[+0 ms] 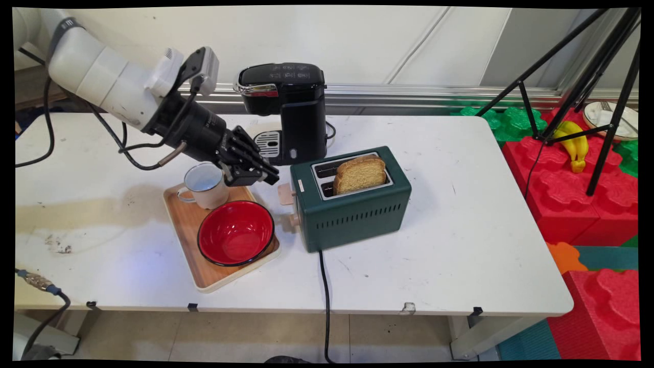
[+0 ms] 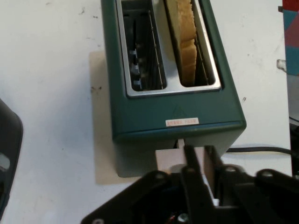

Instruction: Press the toaster switch

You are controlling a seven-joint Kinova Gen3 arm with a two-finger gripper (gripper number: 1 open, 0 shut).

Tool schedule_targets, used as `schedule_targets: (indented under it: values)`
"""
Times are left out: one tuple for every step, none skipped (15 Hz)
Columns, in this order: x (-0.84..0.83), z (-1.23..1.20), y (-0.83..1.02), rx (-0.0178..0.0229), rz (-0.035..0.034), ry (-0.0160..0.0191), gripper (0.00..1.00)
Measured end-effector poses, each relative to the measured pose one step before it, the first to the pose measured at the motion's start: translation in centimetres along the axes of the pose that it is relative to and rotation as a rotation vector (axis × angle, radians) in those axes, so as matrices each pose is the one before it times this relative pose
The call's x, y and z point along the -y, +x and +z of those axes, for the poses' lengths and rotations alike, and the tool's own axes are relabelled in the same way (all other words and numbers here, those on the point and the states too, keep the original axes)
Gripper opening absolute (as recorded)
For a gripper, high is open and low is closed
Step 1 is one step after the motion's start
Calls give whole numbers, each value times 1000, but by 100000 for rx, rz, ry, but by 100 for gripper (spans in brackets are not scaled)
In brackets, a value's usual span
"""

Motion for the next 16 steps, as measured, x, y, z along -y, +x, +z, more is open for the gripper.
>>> schedule_targets:
  values:
    - [32, 229, -78, 96, -409, -155, 0]
    - [51, 285, -54, 131, -445, -62, 0]
    - [66, 310, -34, 169, -451, -14, 0]
    - [72, 275, -53, 250, -444, 89, 0]
    - [96, 392, -78, 414, -585, 120, 0]
    - [68, 284, -87, 372, -483, 115, 0]
    - [65, 286, -79, 347, -422, 131, 0]
    - [38, 183, -58, 239, -281, 91, 0]
    - [40, 268, -83, 287, -404, 45, 0]
    - [17, 176, -42, 153, -212, 0, 0]
    - [6, 273, -62, 238, -321, -58, 0]
    - [4, 171, -34, 108, -197, -25, 0]
    - [3, 264, -30, 117, -148, -46, 0]
    - [-6, 163, -24, 46, -111, -48, 0]
    - [-20, 236, -40, 69, -150, -41, 0]
    - [-9, 154, -24, 46, -47, -14, 0]
